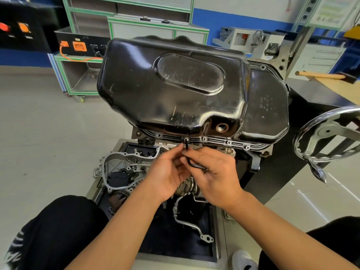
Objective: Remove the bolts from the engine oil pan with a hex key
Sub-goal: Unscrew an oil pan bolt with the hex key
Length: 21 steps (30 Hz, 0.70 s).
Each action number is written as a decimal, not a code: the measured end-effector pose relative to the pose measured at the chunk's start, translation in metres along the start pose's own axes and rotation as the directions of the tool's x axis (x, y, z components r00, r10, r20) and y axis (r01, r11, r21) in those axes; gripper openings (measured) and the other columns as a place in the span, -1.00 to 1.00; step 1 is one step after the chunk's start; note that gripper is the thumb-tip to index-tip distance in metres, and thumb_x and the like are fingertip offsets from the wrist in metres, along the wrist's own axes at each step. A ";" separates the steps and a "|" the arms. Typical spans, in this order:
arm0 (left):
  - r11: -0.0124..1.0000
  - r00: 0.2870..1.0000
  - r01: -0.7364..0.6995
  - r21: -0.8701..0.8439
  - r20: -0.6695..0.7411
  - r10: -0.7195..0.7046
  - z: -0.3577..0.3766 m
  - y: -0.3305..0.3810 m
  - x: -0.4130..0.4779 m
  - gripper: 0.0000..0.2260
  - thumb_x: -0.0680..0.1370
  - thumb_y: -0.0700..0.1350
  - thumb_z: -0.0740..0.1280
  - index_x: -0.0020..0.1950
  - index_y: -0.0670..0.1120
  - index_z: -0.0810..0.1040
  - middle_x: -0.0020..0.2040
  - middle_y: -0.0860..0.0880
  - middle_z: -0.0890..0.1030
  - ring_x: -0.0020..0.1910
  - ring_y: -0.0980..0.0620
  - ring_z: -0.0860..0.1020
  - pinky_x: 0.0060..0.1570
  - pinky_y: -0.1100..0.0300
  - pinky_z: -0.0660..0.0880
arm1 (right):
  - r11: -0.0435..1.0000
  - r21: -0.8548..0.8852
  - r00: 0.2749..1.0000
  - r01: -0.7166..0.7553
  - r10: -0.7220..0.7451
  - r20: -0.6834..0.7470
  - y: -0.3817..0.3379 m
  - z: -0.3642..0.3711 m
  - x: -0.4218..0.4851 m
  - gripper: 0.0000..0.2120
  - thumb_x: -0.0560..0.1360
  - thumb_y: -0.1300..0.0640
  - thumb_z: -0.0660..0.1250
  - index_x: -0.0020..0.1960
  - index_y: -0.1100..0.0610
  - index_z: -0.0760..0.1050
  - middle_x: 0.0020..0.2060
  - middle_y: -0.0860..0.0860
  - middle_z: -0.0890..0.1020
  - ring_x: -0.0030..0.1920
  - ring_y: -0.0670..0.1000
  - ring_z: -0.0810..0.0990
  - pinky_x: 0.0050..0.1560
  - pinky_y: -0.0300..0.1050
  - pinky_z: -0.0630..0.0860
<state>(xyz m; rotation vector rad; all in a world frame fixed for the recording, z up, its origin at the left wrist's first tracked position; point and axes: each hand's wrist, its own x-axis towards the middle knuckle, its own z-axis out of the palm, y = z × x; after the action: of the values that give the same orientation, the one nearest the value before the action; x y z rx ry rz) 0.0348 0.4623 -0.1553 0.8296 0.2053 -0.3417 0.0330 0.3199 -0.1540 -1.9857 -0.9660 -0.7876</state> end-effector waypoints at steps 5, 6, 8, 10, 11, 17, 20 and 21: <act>0.991 0.999 -0.013 0.135 0.042 0.007 -0.008 0.008 -0.003 -0.57 0.39 0.08 0.47 0.14 -0.16 0.61 -0.13 -0.08 0.59 -0.17 0.00 0.52 -0.12 0.14 0.43 | 1.000 -0.001 0.999 -0.022 0.023 0.029 -0.003 0.002 0.003 -0.81 0.52 0.28 0.44 0.13 0.21 0.67 -0.11 0.00 0.68 -0.10 -0.10 0.62 -0.04 -0.15 0.59; 0.986 0.999 -0.005 0.164 0.042 -0.002 -0.008 0.010 -0.002 -0.53 0.35 0.09 0.50 0.14 -0.15 0.60 -0.17 -0.07 0.56 -0.21 0.02 0.50 -0.15 0.15 0.40 | 0.999 -0.004 0.999 -0.031 0.031 0.017 -0.003 0.002 0.004 -0.82 0.53 0.26 0.45 0.12 0.20 0.67 -0.15 0.00 0.67 -0.14 -0.05 0.62 -0.10 -0.08 0.59; 0.979 0.998 0.022 0.201 0.045 -0.032 -0.006 0.013 -0.001 -0.52 0.28 0.11 0.53 0.07 -0.12 0.58 -0.25 -0.02 0.48 -0.30 0.07 0.44 -0.22 0.19 0.33 | 0.999 -0.007 0.999 -0.052 0.052 0.003 -0.003 0.003 0.006 -0.83 0.52 0.26 0.46 0.11 0.19 0.68 -0.20 0.00 0.65 -0.19 0.00 0.60 -0.16 -0.01 0.57; 0.977 0.995 0.060 0.207 0.061 -0.074 -0.004 0.016 0.000 -0.58 0.28 0.11 0.54 -0.01 -0.10 0.58 -0.30 0.00 0.44 -0.34 0.10 0.38 -0.28 0.22 0.26 | 0.998 -0.003 0.998 -0.062 0.062 0.011 -0.004 0.002 0.007 -0.82 0.50 0.28 0.47 0.10 0.19 0.68 -0.21 0.00 0.65 -0.20 0.01 0.59 -0.16 0.00 0.56; 0.977 0.993 0.076 0.199 0.069 -0.092 -0.003 0.017 0.001 -0.61 0.29 0.10 0.53 -0.03 -0.11 0.59 -0.30 0.01 0.45 -0.34 0.11 0.37 -0.31 0.24 0.25 | 0.998 0.001 0.998 -0.063 0.063 0.017 -0.004 0.002 0.007 -0.82 0.49 0.29 0.48 0.09 0.19 0.68 -0.21 -0.01 0.65 -0.19 0.00 0.58 -0.15 -0.02 0.56; 0.991 0.984 0.128 0.026 0.122 -0.130 0.002 0.018 0.001 -0.84 0.39 -0.07 0.43 -0.20 -0.14 0.74 -0.19 -0.06 0.70 -0.24 0.09 0.67 -0.16 0.37 0.51 | 0.978 0.075 0.967 -0.193 0.203 -0.156 -0.014 0.001 0.008 -0.76 0.41 0.17 0.56 0.06 0.10 0.66 -0.28 -0.11 0.64 -0.26 -0.15 0.60 -0.15 -0.37 0.49; 0.989 0.988 0.121 -0.087 0.110 -0.111 0.007 0.016 0.003 -0.84 0.42 -0.12 0.41 -0.16 -0.21 0.72 -0.13 -0.14 0.71 -0.12 -0.03 0.71 0.31 0.20 0.42 | 0.950 0.178 0.904 -0.257 0.301 -0.303 -0.022 0.002 0.007 -0.73 0.38 0.15 0.55 0.02 -0.09 0.63 -0.32 -0.12 0.65 -0.33 -0.13 0.61 -0.21 -0.34 0.51; 0.988 0.987 0.116 -0.100 0.126 -0.103 0.010 0.015 0.002 -0.83 0.43 -0.13 0.40 -0.15 -0.22 0.72 -0.13 -0.15 0.71 -0.12 -0.05 0.71 0.27 0.15 0.45 | 0.944 0.203 0.887 -0.262 0.318 -0.334 -0.024 0.003 0.007 -0.76 0.39 0.21 0.54 -0.01 -0.05 0.65 -0.32 -0.09 0.66 -0.33 -0.11 0.60 -0.23 -0.29 0.53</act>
<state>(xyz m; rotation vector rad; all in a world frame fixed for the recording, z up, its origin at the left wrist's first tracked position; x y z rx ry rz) 0.0431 0.4642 -0.1394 0.6912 0.1552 -0.4787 0.0174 0.3341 -0.1413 -1.7170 -0.4800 -0.8437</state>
